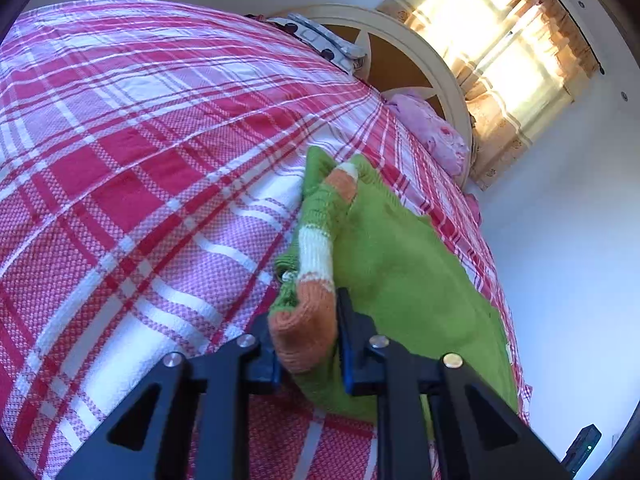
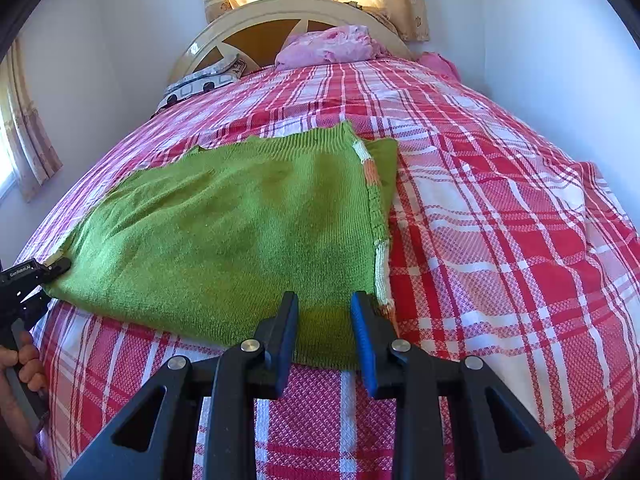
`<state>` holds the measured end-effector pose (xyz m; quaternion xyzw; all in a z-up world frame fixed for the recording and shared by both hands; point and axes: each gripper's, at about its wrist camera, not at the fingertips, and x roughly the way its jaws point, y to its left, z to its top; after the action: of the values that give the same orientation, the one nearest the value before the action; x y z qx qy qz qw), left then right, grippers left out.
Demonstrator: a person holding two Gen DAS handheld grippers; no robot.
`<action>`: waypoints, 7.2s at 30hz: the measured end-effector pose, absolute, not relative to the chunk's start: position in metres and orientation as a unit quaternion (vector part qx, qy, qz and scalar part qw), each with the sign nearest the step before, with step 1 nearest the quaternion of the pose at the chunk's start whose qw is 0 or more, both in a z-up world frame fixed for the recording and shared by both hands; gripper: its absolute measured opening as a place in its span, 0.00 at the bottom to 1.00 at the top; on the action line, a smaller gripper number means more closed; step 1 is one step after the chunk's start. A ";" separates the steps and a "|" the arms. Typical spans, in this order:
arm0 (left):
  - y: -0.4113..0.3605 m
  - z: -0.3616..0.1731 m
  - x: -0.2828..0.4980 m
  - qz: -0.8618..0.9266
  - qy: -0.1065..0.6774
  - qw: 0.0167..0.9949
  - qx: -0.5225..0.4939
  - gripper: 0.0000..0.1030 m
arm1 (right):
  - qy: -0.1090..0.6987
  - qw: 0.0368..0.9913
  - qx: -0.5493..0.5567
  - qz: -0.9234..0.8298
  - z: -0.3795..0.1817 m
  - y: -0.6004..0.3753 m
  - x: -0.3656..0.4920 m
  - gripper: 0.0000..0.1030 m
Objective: Fold small clothes
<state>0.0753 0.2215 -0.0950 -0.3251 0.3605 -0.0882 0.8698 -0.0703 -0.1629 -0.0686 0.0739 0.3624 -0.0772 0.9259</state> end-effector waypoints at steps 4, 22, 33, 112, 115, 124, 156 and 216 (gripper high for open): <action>0.221 -0.095 0.074 -0.087 0.362 0.871 -0.320 0.21 | 0.346 0.931 0.072 -0.088 -0.058 -0.155 -0.071 0.14; 0.226 -0.099 0.071 -0.100 0.357 0.865 -0.337 0.21 | 0.392 0.917 0.074 0.021 -0.079 -0.020 0.043 0.13; 0.235 -0.101 0.065 -0.116 0.339 0.856 -0.372 0.23 | 0.387 0.913 0.052 0.121 -0.016 0.044 0.113 0.69; -0.020 -0.003 -0.047 -0.390 0.336 0.857 0.006 0.18 | 0.390 0.901 0.186 0.028 -0.045 -0.283 0.090 0.10; -0.018 -0.004 -0.047 -0.388 0.353 0.851 0.013 0.18 | 0.402 0.896 0.187 0.020 -0.063 -0.285 0.091 0.10; 0.062 -0.009 -0.077 -0.410 0.367 0.835 -0.003 0.34 | 0.374 0.914 0.152 -0.037 -0.043 -0.286 0.056 0.20; 0.115 -0.020 -0.019 -0.198 0.375 0.902 0.085 0.59 | 0.406 0.897 0.172 -0.016 -0.073 -0.222 -0.065 0.24; 0.089 -0.031 0.069 -0.187 0.393 0.900 0.026 0.87 | 0.409 0.910 0.051 -0.048 -0.064 -0.254 0.149 0.19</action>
<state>0.0688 0.0892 -0.0311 0.0261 0.3925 -0.1872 0.9001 0.1489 -0.2545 -0.0641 0.0508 0.4090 -0.0483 0.9098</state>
